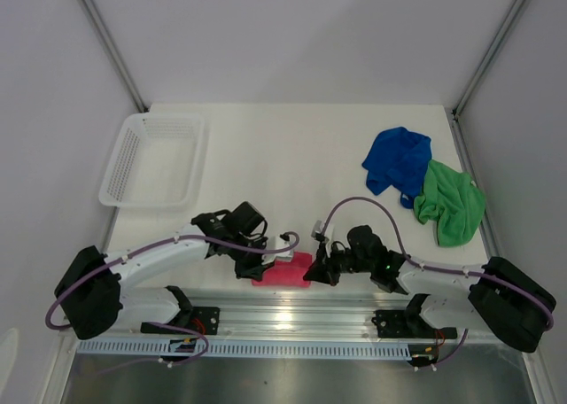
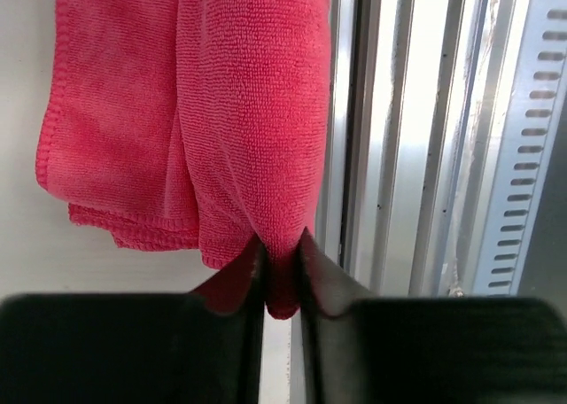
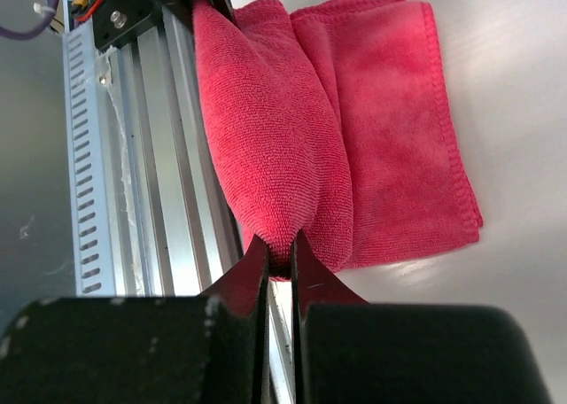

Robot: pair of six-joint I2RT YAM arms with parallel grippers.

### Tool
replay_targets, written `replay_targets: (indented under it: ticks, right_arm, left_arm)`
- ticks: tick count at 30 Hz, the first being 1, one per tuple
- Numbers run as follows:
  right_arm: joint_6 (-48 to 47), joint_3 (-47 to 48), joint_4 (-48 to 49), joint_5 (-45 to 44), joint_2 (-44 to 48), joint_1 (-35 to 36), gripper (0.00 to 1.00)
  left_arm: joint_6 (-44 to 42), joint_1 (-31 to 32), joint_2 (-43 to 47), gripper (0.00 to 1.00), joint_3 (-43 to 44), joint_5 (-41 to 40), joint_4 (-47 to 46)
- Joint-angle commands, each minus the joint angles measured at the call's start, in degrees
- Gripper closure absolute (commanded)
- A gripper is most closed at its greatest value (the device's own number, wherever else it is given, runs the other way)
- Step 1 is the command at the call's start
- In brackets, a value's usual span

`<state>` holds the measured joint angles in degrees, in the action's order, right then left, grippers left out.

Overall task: Roll the towels
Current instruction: Roll the towel

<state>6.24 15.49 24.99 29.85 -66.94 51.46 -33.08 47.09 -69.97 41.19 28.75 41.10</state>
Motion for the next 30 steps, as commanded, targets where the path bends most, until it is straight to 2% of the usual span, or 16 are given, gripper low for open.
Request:
replay_targets:
  ticks: [1, 2, 5, 6, 12, 18, 20, 23, 24, 26, 27, 30]
  right_arm:
    - [4.57, 2.18, -1.61, 1.36, -1.7, -2.68, 1.0]
    - [5.7, 2.35, -1.53, 1.53, -2.49, -3.2, 1.0]
    - [7.46, 2.53, 0.39, 2.49, -5.22, -4.96, 1.0]
    - [7.73, 2.53, 1.1, 2.76, -6.61, -5.58, 1.0]
    - [8.52, 4.73, 2.51, 4.43, -10.23, -6.99, 1.0]
    - [8.88, 4.73, 3.48, 5.48, -12.25, -9.1, 1.0]
    - [8.88, 4.82, 3.66, 5.84, -12.52, -9.62, 1.0]
    - [8.44, 4.55, 4.01, 5.92, -12.17, -9.71, 1.0]
    - [8.44, 4.38, 4.1, 5.93, -11.99, -9.71, 1.0]
    - [7.83, 4.55, 2.88, 5.31, -11.99, -9.71, 1.0]
    - [7.74, 4.73, 2.61, 5.4, -12.16, -9.63, 1.0]
    - [7.47, 4.99, 2.69, 6.1, -12.08, -9.36, 1.0]
  left_arm:
    - [1.7, -0.77, -1.12, 0.77, 3.1, 2.19, 1.97]
    - [2.49, -1.38, -1.56, 0.68, 3.46, 1.58, 0.83]
    - [3.28, -4.36, -2.36, 0.6, 3.9, 1.65, -0.66]
    - [3.63, -5.07, -2.36, 0.54, 4.07, 2.01, -1.11]
    - [3.99, -5.96, -4.9, 0.48, 4.86, 1.39, -1.99]
    - [4.78, -8.24, -8.33, 0.48, 5.66, 2.27, -3.22]
    - [4.52, -9.99, -8.86, 0.51, 6.18, 3.67, -3.4]
    - [3.81, -11.84, -9.21, 0.64, 6.36, 5.78, -2.79]
    - [3.46, -11.93, -9.3, 0.75, 6.36, 6.92, -2.52]
    - [3.11, -12.02, -9.04, 0.87, 6.27, 7.72, -1.56]
    - [2.94, -11.94, -8.86, 0.98, 5.75, 8.5, -1.38]
    - [2.49, -11.93, -7.37, 0.99, 4.87, 9.13, -1.37]
